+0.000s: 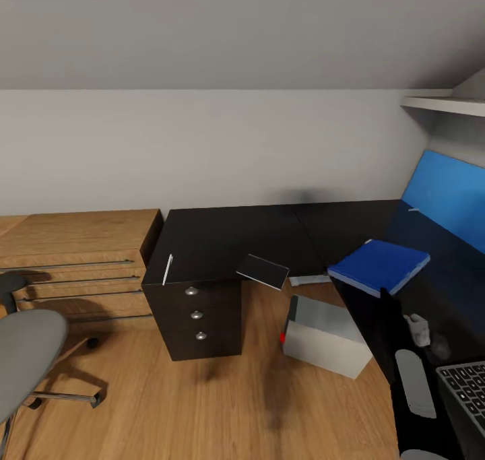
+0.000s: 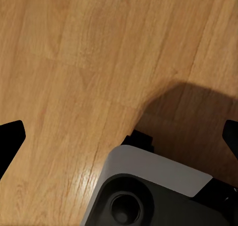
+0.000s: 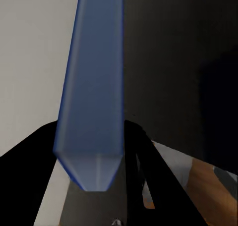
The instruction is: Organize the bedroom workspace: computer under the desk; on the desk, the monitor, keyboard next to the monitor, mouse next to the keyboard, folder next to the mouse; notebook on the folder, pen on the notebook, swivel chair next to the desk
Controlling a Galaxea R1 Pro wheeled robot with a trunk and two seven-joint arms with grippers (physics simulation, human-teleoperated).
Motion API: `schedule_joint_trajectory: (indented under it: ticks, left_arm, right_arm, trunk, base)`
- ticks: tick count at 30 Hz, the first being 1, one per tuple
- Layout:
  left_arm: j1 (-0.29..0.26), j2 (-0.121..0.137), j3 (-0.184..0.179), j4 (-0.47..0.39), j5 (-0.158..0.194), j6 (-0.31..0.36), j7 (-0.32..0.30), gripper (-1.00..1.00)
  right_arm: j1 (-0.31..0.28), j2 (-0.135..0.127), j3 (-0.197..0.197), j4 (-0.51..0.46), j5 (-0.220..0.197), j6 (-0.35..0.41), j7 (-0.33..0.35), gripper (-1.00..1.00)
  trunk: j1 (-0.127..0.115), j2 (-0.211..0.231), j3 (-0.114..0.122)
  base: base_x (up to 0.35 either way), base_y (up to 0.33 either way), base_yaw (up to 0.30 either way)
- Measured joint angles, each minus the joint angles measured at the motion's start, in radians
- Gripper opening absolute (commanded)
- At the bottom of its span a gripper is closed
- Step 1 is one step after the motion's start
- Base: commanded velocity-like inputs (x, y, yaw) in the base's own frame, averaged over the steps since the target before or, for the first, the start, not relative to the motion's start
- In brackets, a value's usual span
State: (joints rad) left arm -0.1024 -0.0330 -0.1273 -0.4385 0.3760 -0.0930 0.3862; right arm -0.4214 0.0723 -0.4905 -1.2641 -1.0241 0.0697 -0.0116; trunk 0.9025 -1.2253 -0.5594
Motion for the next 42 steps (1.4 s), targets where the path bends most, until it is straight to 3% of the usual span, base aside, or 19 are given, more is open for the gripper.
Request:
schedule_joint_trajectory:
  ticks: [3,6,12,20,42]
  left_arm:
    - [0.0,0.0,0.0,0.0,0.0,0.0,0.0,1.0]
    - [0.0,0.0,0.0,0.0,0.0,0.0,0.0,1.0]
    - [0.0,0.0,0.001,0.0,0.0,0.0,0.0,1.0]
    - [0.0,0.0,0.001,0.0,0.0,0.0,0.0,1.0]
    - [0.0,-0.001,0.002,0.0,0.0,-0.035,0.0,1.0]
  right_arm:
    - [-0.098,-0.012,0.005,0.149,0.062,-0.083,-0.003,-1.0]
    - [-0.171,-0.018,0.01,0.316,0.109,-0.25,-0.003,-1.0]
    - [-0.204,-0.017,0.012,0.433,0.156,-0.417,-0.003,-1.0]
    - [-0.209,-0.015,0.011,0.483,0.158,-0.442,0.003,-1.0]
    - [-0.209,-0.011,0.005,0.483,0.149,-0.44,0.003,-1.0]
  trunk:
    - [0.0,0.0,0.0]
    - [0.0,0.0,0.0]
    - [0.0,0.0,0.0]
    - [0.0,0.0,0.0]
    - [0.0,0.0,0.0]
  base:
    - [0.0,0.0,0.0]
    - [0.0,0.0,0.0]
    - [0.0,0.0,0.0]
    - [0.0,0.0,0.0]
    - [0.0,0.0,-0.067]
